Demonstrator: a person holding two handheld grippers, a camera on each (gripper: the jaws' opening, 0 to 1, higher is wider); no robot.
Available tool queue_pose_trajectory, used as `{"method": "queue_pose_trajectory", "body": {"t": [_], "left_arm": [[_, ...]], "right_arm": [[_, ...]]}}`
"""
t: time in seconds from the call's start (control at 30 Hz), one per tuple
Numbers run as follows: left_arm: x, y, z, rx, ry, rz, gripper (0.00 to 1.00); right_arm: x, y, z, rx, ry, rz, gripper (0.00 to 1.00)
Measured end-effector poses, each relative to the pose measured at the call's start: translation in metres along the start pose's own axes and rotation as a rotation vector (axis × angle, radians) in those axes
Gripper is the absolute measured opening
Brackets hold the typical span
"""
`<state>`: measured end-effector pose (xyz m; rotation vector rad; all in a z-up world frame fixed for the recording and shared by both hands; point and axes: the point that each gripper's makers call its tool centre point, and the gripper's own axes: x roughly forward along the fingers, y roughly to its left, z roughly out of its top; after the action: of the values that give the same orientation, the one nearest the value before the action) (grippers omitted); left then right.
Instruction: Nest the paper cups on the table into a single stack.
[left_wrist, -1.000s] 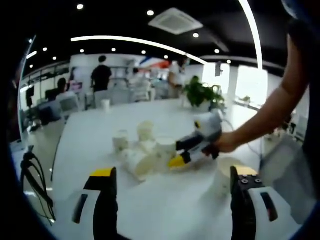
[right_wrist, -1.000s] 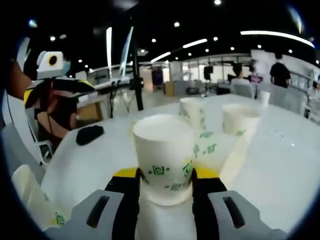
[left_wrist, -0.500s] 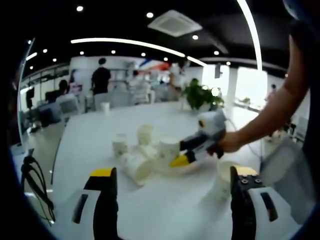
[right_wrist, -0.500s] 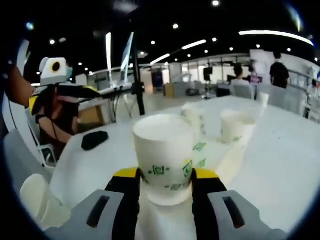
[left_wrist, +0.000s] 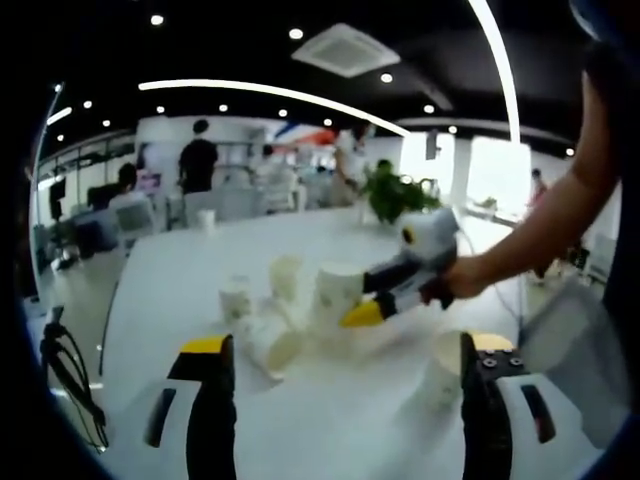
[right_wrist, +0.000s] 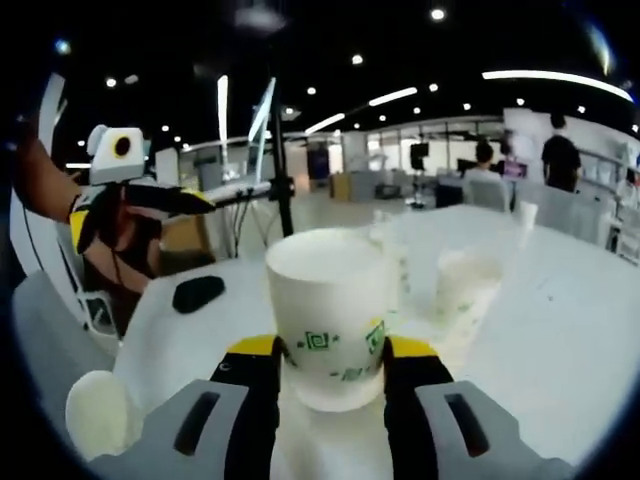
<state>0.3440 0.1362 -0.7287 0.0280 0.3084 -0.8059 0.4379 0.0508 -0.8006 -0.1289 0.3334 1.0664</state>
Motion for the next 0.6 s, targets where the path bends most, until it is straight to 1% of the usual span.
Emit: {"method": "queue_pose_trajectory", "body": {"t": [0.17,0.33,0.6], "left_arm": [[-0.001,-0.002,0.001,-0.001,-0.004,0.001,0.93],[-0.003,-0.002,0.002,0.0,-0.007,0.002,0.93],[-0.004,-0.001,0.008,0.001,-0.017,0.007,0.93]], "right_arm": [[-0.001,0.001,0.005,-0.002,-0.006,0.0,0.38],[-0.001,0.003,0.004,-0.009,0.001,0.003,0.37],[-0.004,0.001,0.015,-0.022,-0.009,0.003,0.38]]}}
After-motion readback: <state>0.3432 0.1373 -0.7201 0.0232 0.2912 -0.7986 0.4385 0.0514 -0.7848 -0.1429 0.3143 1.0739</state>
